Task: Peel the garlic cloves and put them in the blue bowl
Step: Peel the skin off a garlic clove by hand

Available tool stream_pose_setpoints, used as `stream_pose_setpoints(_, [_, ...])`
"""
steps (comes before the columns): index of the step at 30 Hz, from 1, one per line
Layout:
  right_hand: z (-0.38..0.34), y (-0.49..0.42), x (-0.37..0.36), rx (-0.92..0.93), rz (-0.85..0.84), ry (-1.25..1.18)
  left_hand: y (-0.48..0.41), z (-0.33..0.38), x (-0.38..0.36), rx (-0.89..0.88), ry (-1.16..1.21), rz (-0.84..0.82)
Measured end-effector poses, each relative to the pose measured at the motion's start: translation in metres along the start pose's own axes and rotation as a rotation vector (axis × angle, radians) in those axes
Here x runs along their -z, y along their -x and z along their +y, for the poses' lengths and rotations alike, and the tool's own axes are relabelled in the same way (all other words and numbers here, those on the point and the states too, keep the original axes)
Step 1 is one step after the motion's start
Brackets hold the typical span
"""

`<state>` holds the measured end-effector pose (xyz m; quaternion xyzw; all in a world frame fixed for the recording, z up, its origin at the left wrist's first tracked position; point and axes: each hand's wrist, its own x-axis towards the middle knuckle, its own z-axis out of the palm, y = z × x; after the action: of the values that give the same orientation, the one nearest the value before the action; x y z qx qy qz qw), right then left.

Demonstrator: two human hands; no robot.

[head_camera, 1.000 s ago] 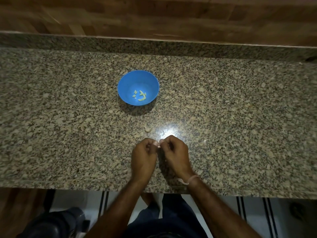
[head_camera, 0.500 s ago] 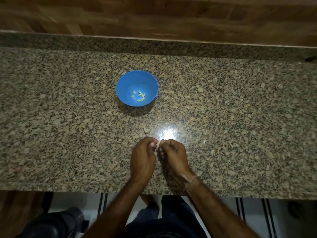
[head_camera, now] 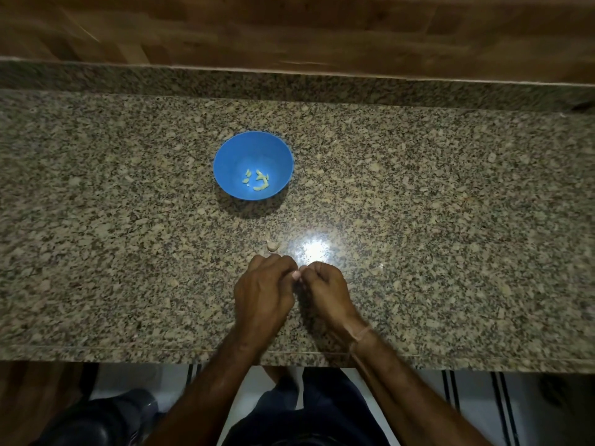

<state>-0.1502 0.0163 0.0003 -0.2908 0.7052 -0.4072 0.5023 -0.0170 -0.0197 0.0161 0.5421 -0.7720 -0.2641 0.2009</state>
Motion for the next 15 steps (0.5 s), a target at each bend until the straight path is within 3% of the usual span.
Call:
stream_pose_setpoints(5, [-0.001, 0.003, 0.006, 0.297, 0.058, 0.119, -0.005, 0.002, -0.004, 0.237, 0.378, -0.149])
stream_pose_setpoints(7, [-0.003, 0.001, 0.007, 0.235, 0.045, 0.142, -0.004, 0.003, -0.004, 0.239, 0.391, -0.171])
stream_pose_setpoints(9, [-0.005, -0.003, 0.005, 0.028, -0.011, 0.022, -0.001, 0.003, -0.005, 0.069, 0.081, -0.092])
stream_pose_setpoints(11, [-0.012, 0.003, 0.001, -0.162, -0.070, -0.154, 0.002, 0.002, -0.005, -0.019, -0.054, -0.051])
stream_pose_setpoints(12, [-0.013, 0.005, 0.000, -0.157, -0.062, -0.156, 0.002, 0.003, -0.006, 0.011, -0.019, -0.071])
stream_pose_setpoints(15, [-0.001, 0.002, -0.001, 0.118, 0.040, 0.098, -0.004, 0.010, -0.010, 0.281, 0.342, -0.219])
